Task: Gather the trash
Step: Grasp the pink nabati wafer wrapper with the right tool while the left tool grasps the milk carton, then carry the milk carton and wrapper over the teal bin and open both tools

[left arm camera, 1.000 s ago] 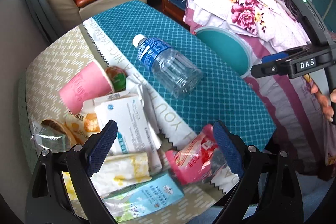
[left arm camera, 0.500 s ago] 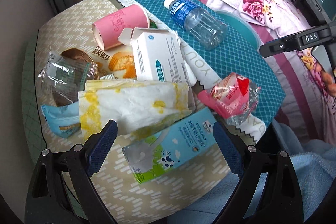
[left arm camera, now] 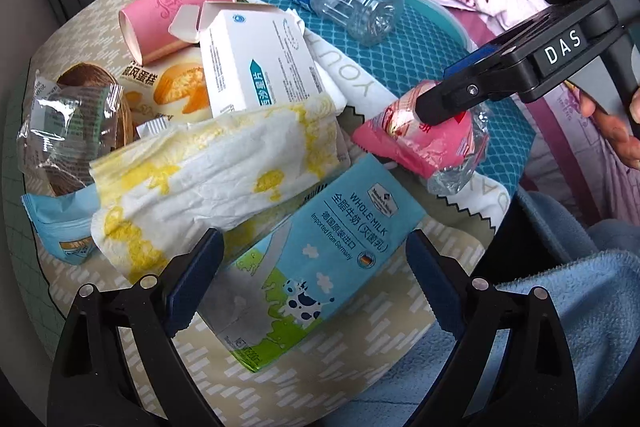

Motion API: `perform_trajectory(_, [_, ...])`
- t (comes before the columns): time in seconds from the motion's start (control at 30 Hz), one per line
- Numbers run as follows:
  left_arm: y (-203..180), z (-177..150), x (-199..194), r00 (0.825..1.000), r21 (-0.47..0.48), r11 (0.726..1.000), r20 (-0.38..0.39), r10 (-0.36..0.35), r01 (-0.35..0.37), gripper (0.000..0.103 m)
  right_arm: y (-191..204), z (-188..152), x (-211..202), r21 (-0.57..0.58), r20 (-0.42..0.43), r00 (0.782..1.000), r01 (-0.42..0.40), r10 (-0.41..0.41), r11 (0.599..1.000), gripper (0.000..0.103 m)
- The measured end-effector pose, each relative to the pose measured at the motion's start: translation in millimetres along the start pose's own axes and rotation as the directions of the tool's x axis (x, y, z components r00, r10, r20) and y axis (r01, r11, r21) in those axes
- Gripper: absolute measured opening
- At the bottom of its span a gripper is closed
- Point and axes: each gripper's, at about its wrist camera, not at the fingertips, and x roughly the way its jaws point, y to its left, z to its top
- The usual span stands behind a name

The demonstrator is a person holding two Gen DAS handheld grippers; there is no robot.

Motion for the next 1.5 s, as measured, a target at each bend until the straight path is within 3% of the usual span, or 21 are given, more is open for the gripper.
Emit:
perform_trajectory(0.1, [3,-6,1,1.000,-0.003,1.000,-0.003,-0.008,0.008,0.093,-2,0,11,0.019,-0.028,1.000,0.004,-0.004,1.000,0.081])
perform_trajectory(0.33, [-7,-9,4,0.999,0.039,0.998,-0.010,-0.047,0.047,0.092,-21,-4,20,0.104,-0.046,0.996,-0.068,0.073,0.992,0.081])
perform_trajectory(0.4, [-11,-10,6,0.999,0.054,0.998,-0.011,-0.034,0.034,0.092,-18,-6,22,0.092,-0.042,0.995,-0.085,0.089,0.992,0.072])
perform_trajectory(0.43, [-11,-10,9,0.999,0.052,0.998,-0.017,-0.028,0.029,0.092,-15,-8,23,0.078,-0.041,0.994,-0.097,0.100,0.992,0.054])
perform_trajectory(0.47, [-10,-9,11,1.000,0.045,0.999,-0.021,-0.023,0.024,0.092,-12,-10,24,0.068,-0.046,0.993,-0.108,0.112,0.992,0.049])
perform_trajectory(0.53, [-6,-9,13,0.999,0.023,0.999,-0.032,-0.022,0.023,0.075,-4,-15,25,0.045,-0.023,0.995,-0.097,0.098,0.994,0.045])
perform_trajectory(0.57, [-4,-9,13,0.999,0.008,0.999,-0.038,-0.033,0.033,0.074,0,-17,23,0.029,-0.008,0.996,-0.087,0.087,0.996,0.044])
perform_trajectory(0.67, [-6,-9,11,0.998,-0.010,0.999,-0.043,-0.046,0.046,0.064,1,-18,13,0.015,0.036,0.997,-0.075,0.075,0.997,0.043])
perform_trajectory(0.97, [-16,-7,16,0.996,-0.015,1.000,-0.084,-0.009,0.008,0.064,-23,-22,-11,0.069,0.128,0.991,-0.054,0.045,0.996,0.043])
perform_trajectory(1.13, [-24,-2,8,0.996,-0.042,0.999,-0.083,-0.013,0.009,0.055,-45,-26,-19,0.073,0.149,0.988,-0.053,0.041,0.996,0.043])
perform_trajectory(1.23, [-25,4,-4,0.997,-0.076,0.997,-0.078,-0.001,-0.005,0.054,-59,-35,-29,0.072,0.180,0.983,-0.061,0.047,0.996,0.043])
perform_trajectory(1.5, [-38,40,-48,0.999,-0.137,0.991,0.046,0.006,0.001,0.054,-92,-41,-61,0.115,0.291,0.954,-0.108,0.070,0.988,0.043])
